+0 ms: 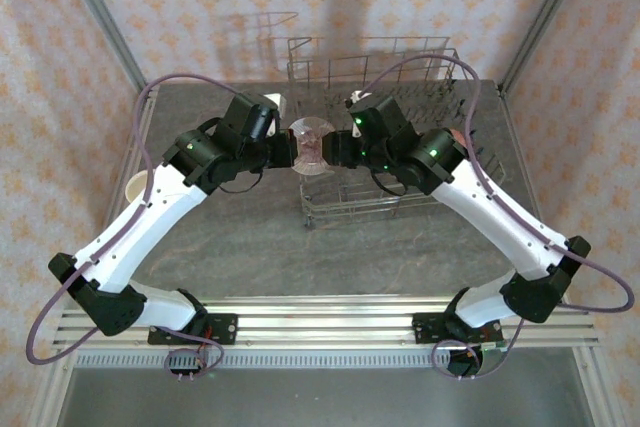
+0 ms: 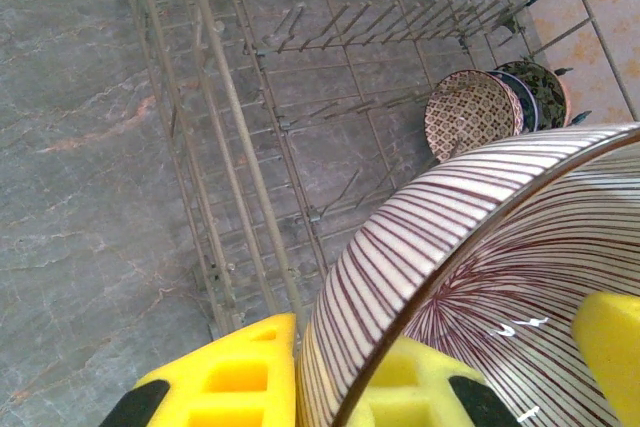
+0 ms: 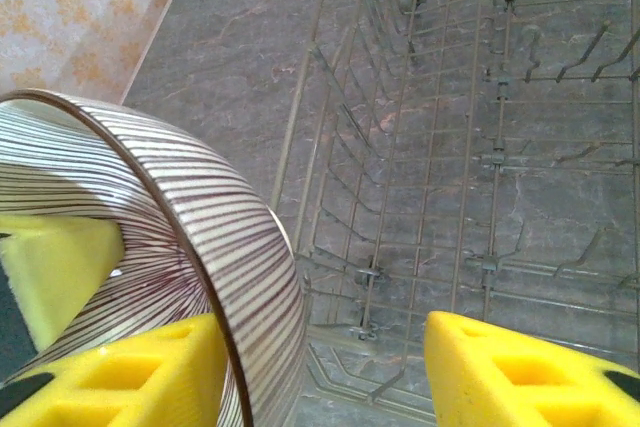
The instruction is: Load the bowls into the dish rack
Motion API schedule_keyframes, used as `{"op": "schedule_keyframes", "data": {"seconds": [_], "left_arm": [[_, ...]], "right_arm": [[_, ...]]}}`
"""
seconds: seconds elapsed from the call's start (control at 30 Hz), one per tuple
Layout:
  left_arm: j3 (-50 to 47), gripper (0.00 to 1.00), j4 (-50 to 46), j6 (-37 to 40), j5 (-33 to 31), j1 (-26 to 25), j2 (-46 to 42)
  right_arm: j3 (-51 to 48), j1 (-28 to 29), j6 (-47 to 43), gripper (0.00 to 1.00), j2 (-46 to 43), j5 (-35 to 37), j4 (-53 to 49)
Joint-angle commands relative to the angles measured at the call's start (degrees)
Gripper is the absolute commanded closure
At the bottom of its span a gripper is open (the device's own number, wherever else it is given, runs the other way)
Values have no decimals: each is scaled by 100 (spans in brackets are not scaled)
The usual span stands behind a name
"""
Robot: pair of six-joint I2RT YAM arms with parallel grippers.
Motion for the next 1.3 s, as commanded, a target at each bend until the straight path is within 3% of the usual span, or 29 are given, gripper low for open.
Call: {"op": "schedule_keyframes", "data": {"seconds": [0.0,0.5,1.0,1.27], "left_arm": [[230,99,355,4,-228,-57,-45],[338,99,327,-160,-503,-235,80],[206,98,390,-254,-631,-291,32],[144,88,449,-279,-640,-290,-17]], "right_arm": [[86,29,81,50,4,140,58],[321,210,310,72,198,534,-323],[805,561,438,83,518,1066,-664],[936,609,456,90,644,1240,-762]]}}
